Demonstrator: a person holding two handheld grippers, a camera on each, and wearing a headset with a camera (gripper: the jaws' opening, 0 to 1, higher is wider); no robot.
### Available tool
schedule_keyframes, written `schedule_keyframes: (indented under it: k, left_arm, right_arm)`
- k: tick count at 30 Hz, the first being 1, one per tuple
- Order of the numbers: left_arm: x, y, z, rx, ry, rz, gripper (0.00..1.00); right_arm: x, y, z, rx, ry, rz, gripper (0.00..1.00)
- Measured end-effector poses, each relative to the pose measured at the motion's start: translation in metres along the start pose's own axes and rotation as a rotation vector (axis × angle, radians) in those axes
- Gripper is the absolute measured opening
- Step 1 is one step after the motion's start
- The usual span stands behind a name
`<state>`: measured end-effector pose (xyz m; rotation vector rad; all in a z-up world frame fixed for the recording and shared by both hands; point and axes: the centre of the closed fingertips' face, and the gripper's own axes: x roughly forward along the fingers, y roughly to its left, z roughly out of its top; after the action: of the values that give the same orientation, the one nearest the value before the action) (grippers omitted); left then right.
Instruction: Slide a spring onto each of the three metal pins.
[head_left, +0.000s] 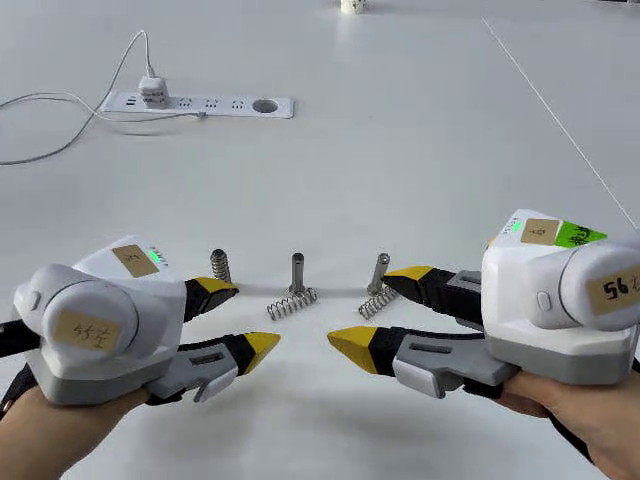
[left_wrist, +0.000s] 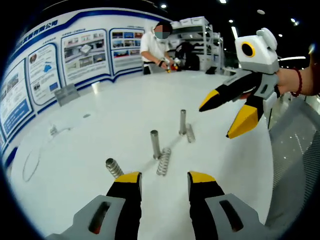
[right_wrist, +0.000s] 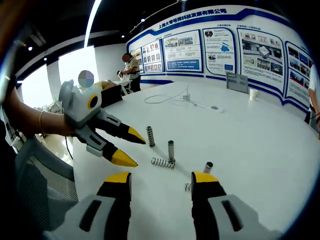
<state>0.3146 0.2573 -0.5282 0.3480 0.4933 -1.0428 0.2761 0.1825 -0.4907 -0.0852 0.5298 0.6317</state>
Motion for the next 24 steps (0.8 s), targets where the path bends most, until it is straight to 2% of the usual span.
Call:
schedule_keyframes:
  k: [12,24]
  left_arm:
    - [0.02,0.001,-0.006,0.033,0.039,-0.043,0.3]
    - [0.036,0.001,-0.011,0.024,0.073,-0.055,0.23]
  right_arm:
    - [-0.005,-0.002,-0.01,0.038,0.01,0.008,0.56]
    - [-0.01,-0.007,-0.018,0.084,0.028,-0.002,0.62]
